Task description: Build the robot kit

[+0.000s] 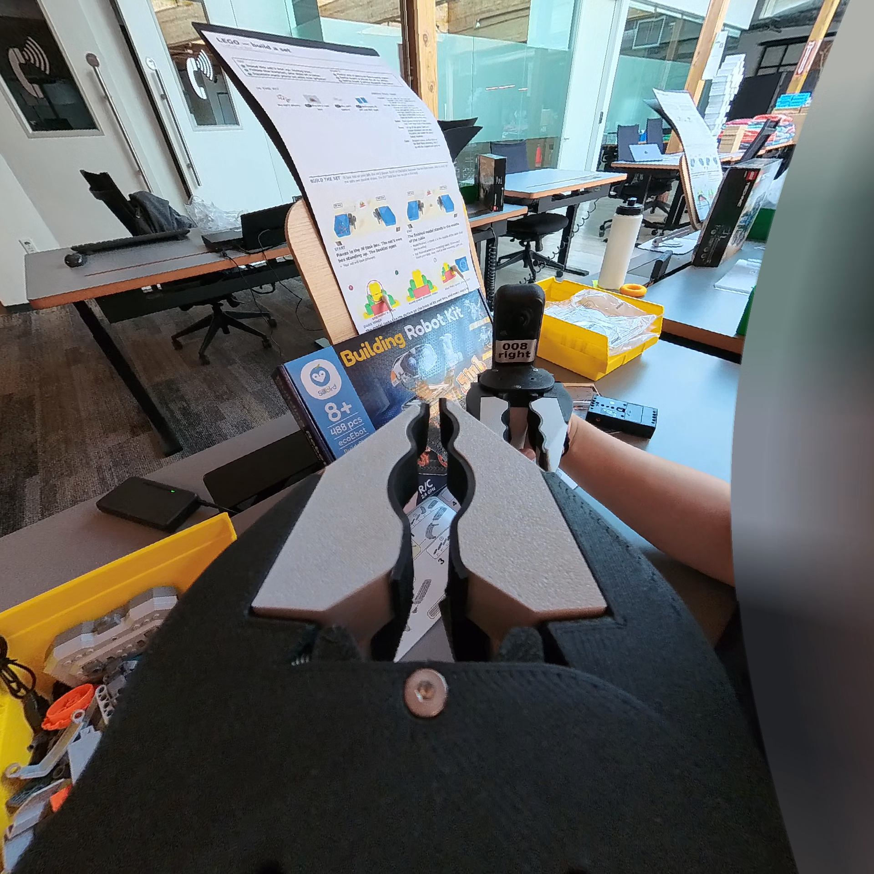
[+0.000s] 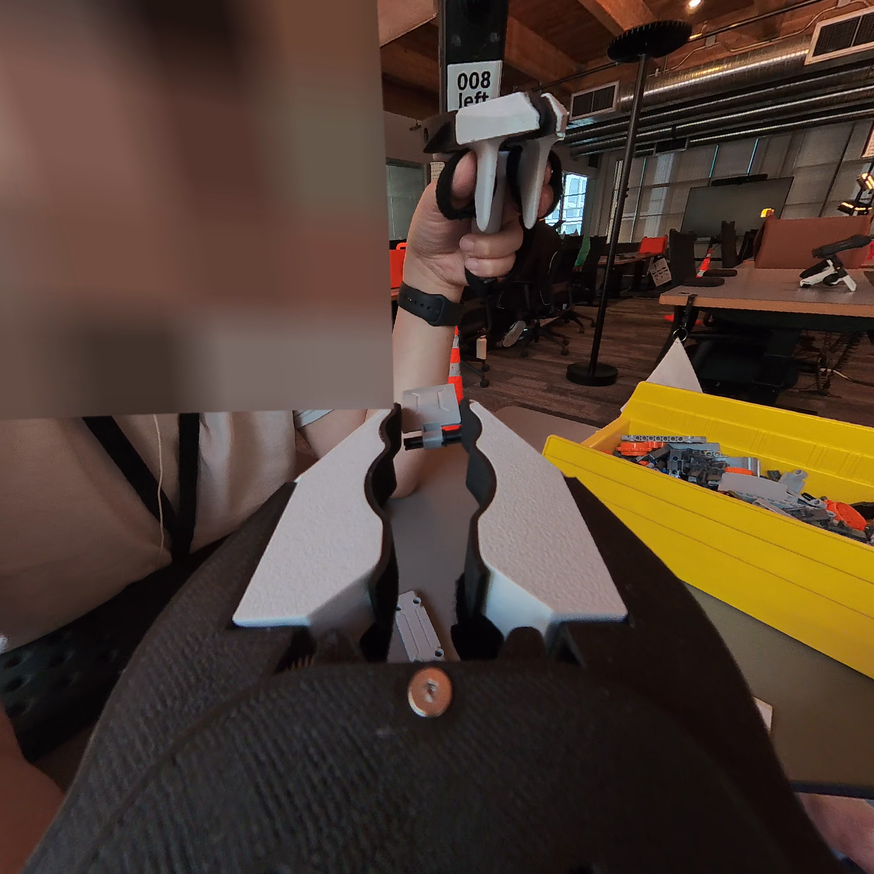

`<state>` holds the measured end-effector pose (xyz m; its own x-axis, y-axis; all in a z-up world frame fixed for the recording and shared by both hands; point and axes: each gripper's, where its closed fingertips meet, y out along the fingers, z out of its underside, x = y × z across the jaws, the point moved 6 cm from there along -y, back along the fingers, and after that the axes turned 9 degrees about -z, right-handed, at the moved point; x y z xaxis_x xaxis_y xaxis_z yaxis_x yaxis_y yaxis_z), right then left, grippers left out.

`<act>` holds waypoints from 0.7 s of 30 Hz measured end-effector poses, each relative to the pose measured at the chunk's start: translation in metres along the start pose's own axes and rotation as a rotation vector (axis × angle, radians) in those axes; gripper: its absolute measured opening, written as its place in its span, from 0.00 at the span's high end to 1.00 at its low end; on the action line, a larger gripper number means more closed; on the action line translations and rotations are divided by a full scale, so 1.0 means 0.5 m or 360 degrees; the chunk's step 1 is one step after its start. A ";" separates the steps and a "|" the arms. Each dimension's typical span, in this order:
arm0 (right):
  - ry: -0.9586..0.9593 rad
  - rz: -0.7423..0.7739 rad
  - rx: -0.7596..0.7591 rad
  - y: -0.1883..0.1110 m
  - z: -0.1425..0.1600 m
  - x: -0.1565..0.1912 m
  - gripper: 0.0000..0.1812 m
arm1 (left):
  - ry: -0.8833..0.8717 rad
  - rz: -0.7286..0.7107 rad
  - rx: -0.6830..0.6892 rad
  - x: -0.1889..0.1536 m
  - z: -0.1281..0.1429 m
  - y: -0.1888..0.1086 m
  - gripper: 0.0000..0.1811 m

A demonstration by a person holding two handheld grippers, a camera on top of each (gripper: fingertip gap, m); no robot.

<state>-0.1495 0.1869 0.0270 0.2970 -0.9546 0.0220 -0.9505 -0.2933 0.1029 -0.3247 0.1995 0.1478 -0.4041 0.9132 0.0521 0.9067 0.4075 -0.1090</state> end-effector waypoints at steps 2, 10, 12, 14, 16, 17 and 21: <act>-0.0001 -0.0001 0.0014 -0.001 0.002 0.001 0.87 | 0.0003 0.0001 0.0003 -0.001 0.000 0.001 0.99; 0.0019 -0.0115 0.0096 0.014 0.015 0.014 0.87 | 0.0001 -0.0003 0.0006 0.000 0.001 0.001 0.99; 0.0011 -0.0173 0.0154 0.023 0.021 0.023 0.87 | 0.0002 -0.0004 0.0005 0.000 0.001 0.001 0.99; 0.0018 -0.0251 0.0207 0.033 0.027 0.038 0.87 | 0.0003 -0.0004 0.0007 0.000 0.001 0.001 0.99; 0.0025 -0.0365 0.0253 0.046 0.032 0.054 0.87 | 0.0003 -0.0006 0.0006 0.000 0.001 0.000 0.99; 0.0023 -0.0447 0.0273 0.050 0.033 0.068 0.87 | 0.0003 -0.0006 0.0004 0.000 0.000 0.000 0.99; -0.0079 -0.0773 0.0292 0.067 0.024 0.128 0.87 | 0.0004 -0.0007 0.0005 0.000 0.001 0.000 0.99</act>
<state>-0.1636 0.1153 0.0199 0.7072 -0.7063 -0.0327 -0.7060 -0.7029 -0.0863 -0.3249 0.1993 0.1474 -0.4078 0.9114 0.0550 0.9045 0.4115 -0.1121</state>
